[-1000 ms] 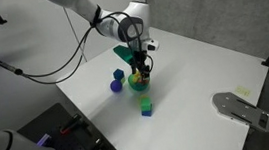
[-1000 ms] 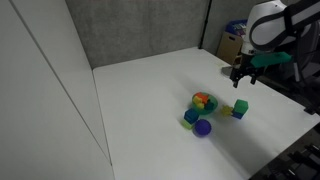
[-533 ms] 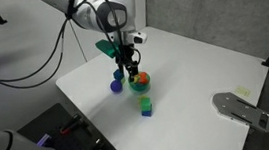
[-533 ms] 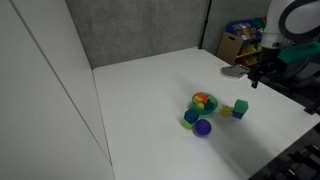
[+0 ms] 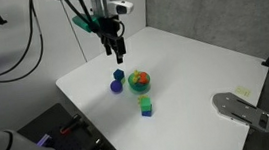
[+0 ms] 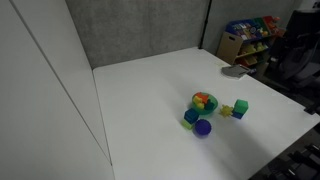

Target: Pick up the yellow duck toy and put it in the green bowl

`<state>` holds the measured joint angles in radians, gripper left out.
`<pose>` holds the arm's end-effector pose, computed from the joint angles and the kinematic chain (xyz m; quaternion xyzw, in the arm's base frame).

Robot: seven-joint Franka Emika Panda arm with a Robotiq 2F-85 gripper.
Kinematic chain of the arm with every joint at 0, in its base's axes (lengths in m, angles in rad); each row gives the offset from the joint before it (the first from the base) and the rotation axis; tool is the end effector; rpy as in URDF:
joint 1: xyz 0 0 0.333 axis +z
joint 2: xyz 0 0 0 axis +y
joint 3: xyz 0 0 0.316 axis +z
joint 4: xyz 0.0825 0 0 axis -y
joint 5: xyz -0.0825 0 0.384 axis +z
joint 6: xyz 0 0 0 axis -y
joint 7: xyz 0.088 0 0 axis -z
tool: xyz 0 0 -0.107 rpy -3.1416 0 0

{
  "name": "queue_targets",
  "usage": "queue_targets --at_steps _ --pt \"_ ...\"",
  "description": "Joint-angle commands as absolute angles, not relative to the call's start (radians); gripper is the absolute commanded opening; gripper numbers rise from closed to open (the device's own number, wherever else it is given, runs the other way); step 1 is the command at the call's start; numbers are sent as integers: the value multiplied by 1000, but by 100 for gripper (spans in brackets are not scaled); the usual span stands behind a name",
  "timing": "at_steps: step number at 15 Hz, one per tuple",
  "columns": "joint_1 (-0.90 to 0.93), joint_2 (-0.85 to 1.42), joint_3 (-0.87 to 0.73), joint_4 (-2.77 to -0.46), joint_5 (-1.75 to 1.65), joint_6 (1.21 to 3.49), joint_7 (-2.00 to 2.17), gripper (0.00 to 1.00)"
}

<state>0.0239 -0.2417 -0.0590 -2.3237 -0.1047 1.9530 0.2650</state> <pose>0.4529 -0.0234 0.4262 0.9892 -0.1254 -0.0593 0.0473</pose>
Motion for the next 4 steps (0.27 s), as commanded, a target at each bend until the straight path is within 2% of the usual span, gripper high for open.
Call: queue_targets --at_steps 1,4 --pt "-5 -255 -33 -2322 -96 1947 254 100" --pt "-10 -258 -28 -2323 -96 1946 251 100"
